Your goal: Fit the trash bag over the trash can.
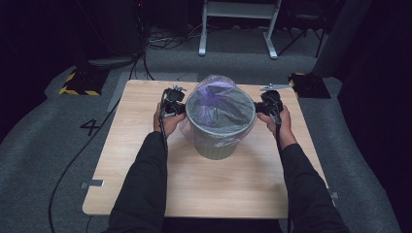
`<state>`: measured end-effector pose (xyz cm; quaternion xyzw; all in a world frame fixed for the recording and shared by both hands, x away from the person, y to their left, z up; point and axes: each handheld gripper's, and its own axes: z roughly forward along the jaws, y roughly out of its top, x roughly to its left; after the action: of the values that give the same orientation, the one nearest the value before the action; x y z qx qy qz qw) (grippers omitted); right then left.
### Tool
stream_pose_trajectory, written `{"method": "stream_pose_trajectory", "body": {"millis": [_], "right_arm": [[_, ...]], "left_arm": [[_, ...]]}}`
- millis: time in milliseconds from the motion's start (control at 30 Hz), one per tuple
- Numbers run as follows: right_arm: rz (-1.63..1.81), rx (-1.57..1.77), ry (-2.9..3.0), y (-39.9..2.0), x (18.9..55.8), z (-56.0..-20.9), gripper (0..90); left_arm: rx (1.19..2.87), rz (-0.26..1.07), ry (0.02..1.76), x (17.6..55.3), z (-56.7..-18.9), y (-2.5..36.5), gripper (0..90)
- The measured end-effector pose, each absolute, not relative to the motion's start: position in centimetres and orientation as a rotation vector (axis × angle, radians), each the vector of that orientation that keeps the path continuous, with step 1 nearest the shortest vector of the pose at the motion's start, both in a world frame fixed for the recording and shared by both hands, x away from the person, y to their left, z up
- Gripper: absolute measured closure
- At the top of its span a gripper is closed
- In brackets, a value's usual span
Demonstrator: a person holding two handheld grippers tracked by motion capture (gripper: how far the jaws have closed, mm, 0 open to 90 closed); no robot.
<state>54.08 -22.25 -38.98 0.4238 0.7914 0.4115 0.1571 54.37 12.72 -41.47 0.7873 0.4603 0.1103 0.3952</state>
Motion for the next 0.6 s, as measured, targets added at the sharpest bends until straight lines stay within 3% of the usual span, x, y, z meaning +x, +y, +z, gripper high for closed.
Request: {"method": "stream_pose_trajectory", "body": {"millis": [233, 333, 433, 600], "right_arm": [[1.175, 1.172, 2.268, -23.0, 53.0, -39.7, 84.5], [1.189, 1.155, 2.263, -23.5, 52.4, -39.7, 83.6], [1.193, 1.132, 2.261, -24.1, 51.8, -39.6, 79.9], [1.229, 1.090, 2.232, -25.2, 50.8, -39.3, 60.4]], "left_arm": [[2.019, 0.299, 1.147, 53.4, -42.4, 13.5, 84.0], [2.001, 0.312, 1.138, 52.7, -42.6, 14.3, 79.0], [1.992, 0.348, 1.130, 52.0, -42.3, 15.1, 67.9], [1.917, 0.382, 1.072, 49.5, -41.1, 16.7, 42.8]]}}
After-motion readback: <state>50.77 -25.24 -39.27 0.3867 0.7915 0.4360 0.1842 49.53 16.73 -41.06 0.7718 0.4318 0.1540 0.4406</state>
